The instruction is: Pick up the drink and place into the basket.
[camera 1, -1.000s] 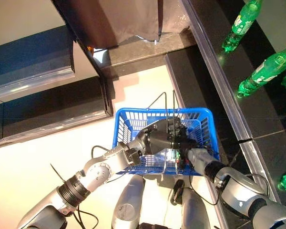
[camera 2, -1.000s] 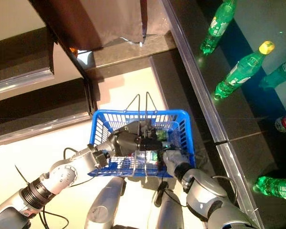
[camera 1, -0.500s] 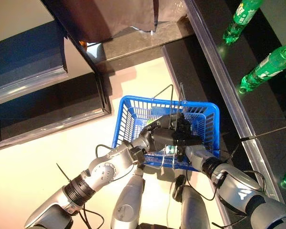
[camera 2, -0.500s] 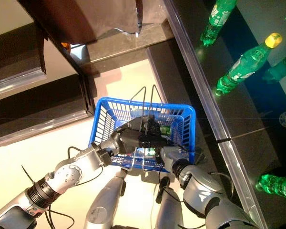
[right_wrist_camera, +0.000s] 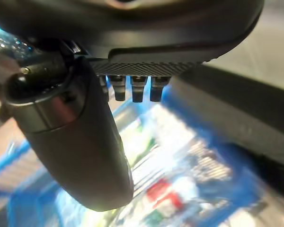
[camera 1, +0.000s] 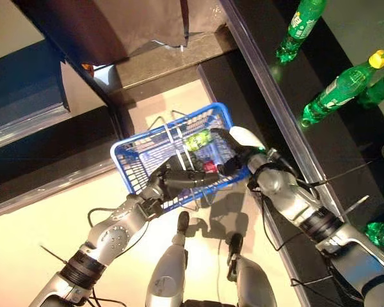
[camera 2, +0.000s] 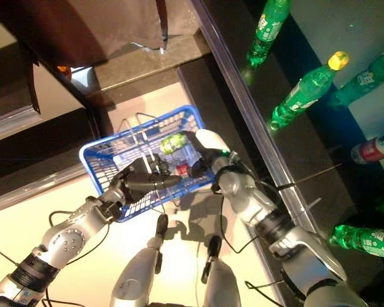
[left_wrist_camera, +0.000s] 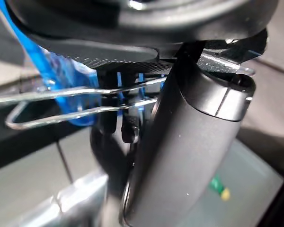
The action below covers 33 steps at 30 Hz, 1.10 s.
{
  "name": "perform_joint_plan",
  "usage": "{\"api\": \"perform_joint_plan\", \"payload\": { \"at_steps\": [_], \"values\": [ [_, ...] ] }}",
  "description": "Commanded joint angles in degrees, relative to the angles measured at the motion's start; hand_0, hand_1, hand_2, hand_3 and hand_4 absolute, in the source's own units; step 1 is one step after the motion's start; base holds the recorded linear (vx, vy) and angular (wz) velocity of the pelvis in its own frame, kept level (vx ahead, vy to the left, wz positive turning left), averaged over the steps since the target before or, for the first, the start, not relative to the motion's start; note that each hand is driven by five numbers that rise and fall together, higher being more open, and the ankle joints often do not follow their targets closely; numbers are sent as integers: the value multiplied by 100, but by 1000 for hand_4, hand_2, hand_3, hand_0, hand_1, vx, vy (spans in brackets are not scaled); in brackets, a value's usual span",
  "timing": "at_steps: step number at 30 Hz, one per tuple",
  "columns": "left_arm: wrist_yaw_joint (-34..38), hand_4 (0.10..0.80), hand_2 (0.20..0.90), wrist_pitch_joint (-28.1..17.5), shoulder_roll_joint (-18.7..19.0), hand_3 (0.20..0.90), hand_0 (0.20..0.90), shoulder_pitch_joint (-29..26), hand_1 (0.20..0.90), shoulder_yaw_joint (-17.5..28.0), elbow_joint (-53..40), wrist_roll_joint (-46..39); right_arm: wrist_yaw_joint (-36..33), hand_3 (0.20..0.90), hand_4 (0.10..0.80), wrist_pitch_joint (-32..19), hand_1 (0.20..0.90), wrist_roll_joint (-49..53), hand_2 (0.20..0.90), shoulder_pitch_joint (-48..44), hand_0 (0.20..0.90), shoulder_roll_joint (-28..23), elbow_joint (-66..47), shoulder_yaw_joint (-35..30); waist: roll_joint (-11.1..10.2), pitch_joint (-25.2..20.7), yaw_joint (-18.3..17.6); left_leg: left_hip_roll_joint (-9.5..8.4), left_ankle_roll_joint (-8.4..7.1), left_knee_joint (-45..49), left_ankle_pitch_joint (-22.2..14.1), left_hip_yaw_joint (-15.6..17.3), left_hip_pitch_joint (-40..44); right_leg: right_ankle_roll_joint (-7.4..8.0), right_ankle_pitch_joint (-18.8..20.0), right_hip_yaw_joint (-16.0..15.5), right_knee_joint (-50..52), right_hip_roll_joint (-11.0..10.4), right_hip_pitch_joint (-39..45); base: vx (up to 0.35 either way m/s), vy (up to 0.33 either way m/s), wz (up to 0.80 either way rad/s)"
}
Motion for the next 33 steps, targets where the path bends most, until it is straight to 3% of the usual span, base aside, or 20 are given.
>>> {"api": "perform_joint_plan", "payload": {
  "at_steps": [1,6,10,13,20,26,33],
  "values": [
    [-410,100,300,-1013,-462,200,300,-386,300,981,-1808,-109,-514,900,800,-219,900,32,900,203,900,-509,-1005,-513,-43,-739,-196,-107,40,-42,-456,108,411,-234,561,80,-384,187,-72,47,-29,1],
    [50,100,300,-899,-528,200,300,9,300,1162,-1659,197,-1205,900,800,-788,900,400,900,761,900,-438,-1553,-1185,-63,-895,-281,-68,50,-28,-512,131,523,-225,547,152,-435,220,55,67,-29,-2],
    [412,100,300,-922,-702,200,300,199,300,1043,-1424,408,-1936,900,800,-1740,900,931,900,894,900,-195,-1905,-1494,-54,-1012,-326,-49,69,-9,-562,152,613,-229,524,208,-460,241,159,84,-20,-10],
    [657,100,300,-992,-1002,200,300,456,300,983,-1165,524,-2914,900,800,-2550,900,1091,900,1151,900,271,-1992,-1858,6,-1139,-367,-29,72,4,-616,173,703,-231,501,269,-473,245,243,93,2,-11],
    [697,100,300,-869,-1206,200,300,1115,300,798,-977,481,-4147,900,800,-3227,900,1270,900,1770,900,640,-1945,-2488,114,-1307,-407,18,76,62,-702,244,808,-236,456,291,-477,230,354,89,7,-5],
    [642,100,300,-947,-1104,200,300,1216,300,565,-824,322,-4497,900,800,-3227,900,1705,900,1736,900,771,-1570,-2617,211,-1186,-413,23,68,230,-727,255,713,-274,437,267,-382,207,295,32,9,-6],
    [918,100,300,-1624,-877,200,300,298,300,216,-551,75,-4778,900,800,-3041,900,2054,900,457,900,472,-774,-2432,402,-344,-453,-57,75,607,-662,256,74,-335,455,247,-63,151,-306,-192,40,-5]
  ]
}}
